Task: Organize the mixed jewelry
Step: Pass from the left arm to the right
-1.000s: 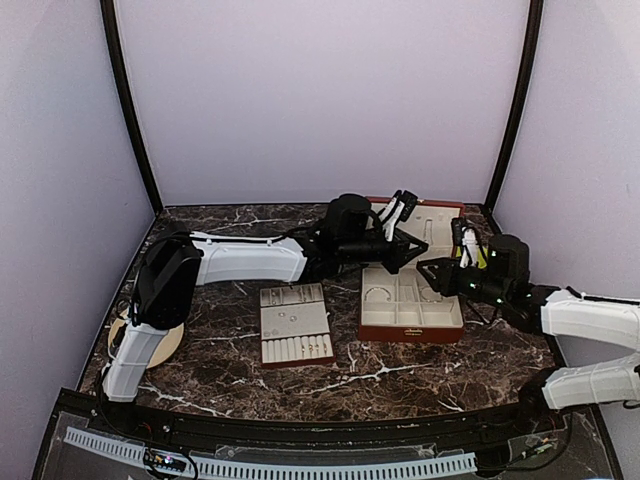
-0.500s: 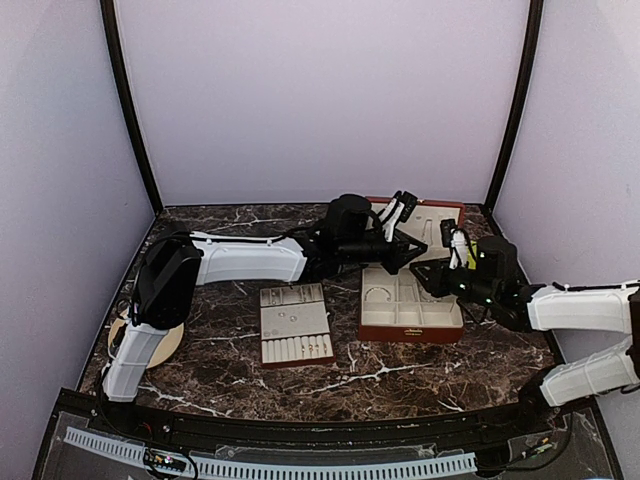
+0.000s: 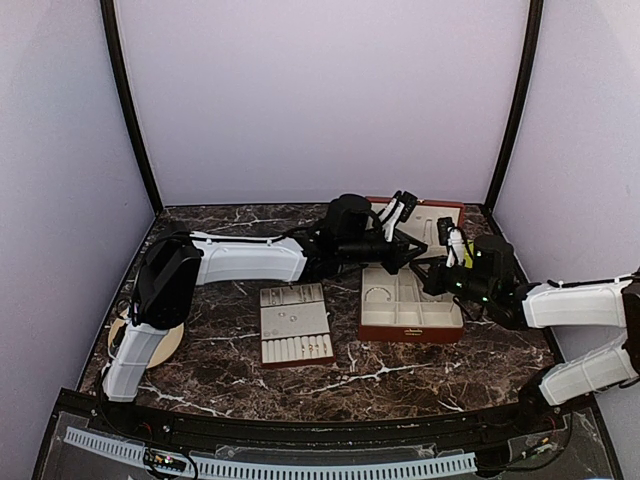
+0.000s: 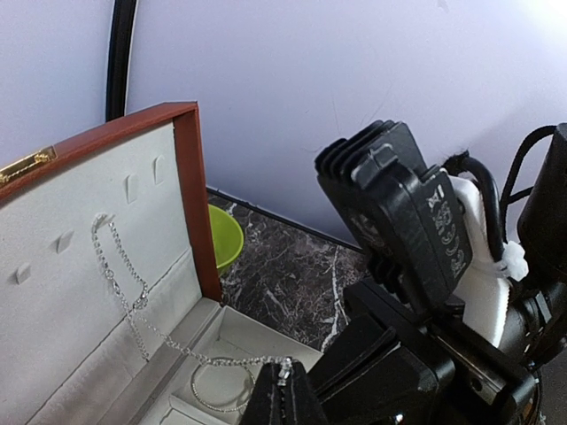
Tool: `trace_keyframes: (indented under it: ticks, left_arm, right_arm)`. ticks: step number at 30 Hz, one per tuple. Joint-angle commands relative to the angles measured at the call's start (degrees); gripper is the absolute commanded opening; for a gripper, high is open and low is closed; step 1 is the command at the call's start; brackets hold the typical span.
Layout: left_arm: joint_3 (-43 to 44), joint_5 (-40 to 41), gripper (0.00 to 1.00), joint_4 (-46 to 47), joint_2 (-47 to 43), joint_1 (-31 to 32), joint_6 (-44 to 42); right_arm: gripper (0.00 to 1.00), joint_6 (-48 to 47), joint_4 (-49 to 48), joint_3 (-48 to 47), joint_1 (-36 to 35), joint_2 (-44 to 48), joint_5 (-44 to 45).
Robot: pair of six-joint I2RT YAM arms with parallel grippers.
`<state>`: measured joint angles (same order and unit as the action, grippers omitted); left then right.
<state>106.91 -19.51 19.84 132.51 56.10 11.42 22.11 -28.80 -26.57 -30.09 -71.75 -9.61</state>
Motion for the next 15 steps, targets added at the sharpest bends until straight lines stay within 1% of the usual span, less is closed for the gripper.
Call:
trace_keyframes:
  ticks: [1,3,5,6,7,9,11,12,15]
  left_arm:
    - [1.6,-0.6,0.0,0.5,-3.1,-0.3,0.2]
    - [1.6,-0.5,0.0,0.4,-3.2,-0.3,-0.2]
    - [1.6,-0.1,0.13,0.0,-3.2,-0.4,-1.1]
    - [1.7,0.0,0.23,-0.4,-3.2,-0.5,-1.4]
    - [1.7,0.0,0.27,-0.5,-3.2,-0.6,-2.1]
    - [1.5,0.0,0.46,-0.9,-3.1,-0.9,-3.2]
    - [1.5,0.0,0.54,-1.7,-3.2,-1.3,-4.2]
    - [1.4,-0.1,0.55,-2.3,-3.4,-1.5,-5.2]
    - [0.3,-0.6,0.58,-2.1,-3.9,-2.0,-7.5]
  right_arm:
    - [0.0,0.1,-3.4,-0.8,-0.5,0.3,0.2]
    - [0.0,0.3,-3.3,-0.6,-0.5,0.9,0.8]
    - [0.0,1.2,-2.0,-0.7,-0.5,2.3,2.6]
    - [0.0,1.6,-0.8,-1.1,-0.5,3.1,3.8]
    - [0.0,2.0,1.1,-1.7,-0.5,3.9,5.0]
    - [0.0,2.6,5.7,-3.5,-0.3,5.0,8.3]
    - [0.0,3.0,10.1,-5.6,0.1,5.4,10.5]
    - [0.0,3.3,12.6,-6.5,0.4,5.5,11.6]
    - [0.0,4.1,15.5,-8.8,1.7,5.1,12.4]
